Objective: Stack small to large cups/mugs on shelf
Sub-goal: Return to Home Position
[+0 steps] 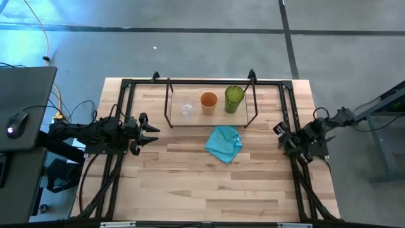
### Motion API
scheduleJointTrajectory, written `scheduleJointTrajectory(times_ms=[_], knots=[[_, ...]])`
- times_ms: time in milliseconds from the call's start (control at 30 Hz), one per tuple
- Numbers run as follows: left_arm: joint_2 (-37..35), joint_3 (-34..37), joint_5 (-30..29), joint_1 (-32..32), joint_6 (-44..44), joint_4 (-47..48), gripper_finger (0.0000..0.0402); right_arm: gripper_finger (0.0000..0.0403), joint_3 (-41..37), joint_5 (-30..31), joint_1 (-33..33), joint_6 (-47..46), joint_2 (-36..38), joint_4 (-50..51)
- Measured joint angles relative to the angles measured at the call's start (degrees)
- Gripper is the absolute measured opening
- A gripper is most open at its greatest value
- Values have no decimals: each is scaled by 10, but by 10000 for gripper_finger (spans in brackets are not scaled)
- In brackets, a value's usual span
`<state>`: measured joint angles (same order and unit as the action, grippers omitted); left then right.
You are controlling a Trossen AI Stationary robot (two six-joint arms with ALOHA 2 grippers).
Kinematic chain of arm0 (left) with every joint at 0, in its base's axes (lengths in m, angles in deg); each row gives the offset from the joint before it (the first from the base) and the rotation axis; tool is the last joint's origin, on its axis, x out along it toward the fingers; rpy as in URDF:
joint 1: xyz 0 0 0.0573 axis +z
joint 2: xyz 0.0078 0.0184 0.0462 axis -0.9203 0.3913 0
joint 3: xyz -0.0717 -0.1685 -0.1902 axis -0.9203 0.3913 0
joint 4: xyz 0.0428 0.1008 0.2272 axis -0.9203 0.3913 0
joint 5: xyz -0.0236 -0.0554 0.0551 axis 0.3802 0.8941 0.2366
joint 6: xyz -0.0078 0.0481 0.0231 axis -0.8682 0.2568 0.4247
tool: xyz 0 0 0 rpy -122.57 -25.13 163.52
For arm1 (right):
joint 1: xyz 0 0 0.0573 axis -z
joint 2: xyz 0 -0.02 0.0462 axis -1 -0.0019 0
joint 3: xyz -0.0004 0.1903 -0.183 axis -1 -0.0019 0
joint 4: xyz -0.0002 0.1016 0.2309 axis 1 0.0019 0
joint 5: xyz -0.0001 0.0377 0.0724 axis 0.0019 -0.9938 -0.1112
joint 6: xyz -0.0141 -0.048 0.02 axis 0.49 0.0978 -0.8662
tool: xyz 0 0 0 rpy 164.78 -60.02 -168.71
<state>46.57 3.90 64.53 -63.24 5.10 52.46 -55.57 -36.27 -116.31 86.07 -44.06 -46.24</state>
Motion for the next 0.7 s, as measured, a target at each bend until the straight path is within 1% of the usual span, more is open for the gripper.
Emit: scheduleJointTrajectory(times_ms=[133, 200, 467, 700], knots=[[0, 0, 0, 0, 0, 0, 168, 112, 0, -59, 71, -65, 0, 5], [0, 0, 0, 0, 0, 0, 168, 112, 0, -81, 97, -87, 0, 4], [0, 0, 0, 0, 0, 0, 168, 112, 0, -115, 168, -118, 0, 15], [0, 0, 0, 0, 0, 0, 168, 112, 0, -167, 241, -156, 0, 18]])
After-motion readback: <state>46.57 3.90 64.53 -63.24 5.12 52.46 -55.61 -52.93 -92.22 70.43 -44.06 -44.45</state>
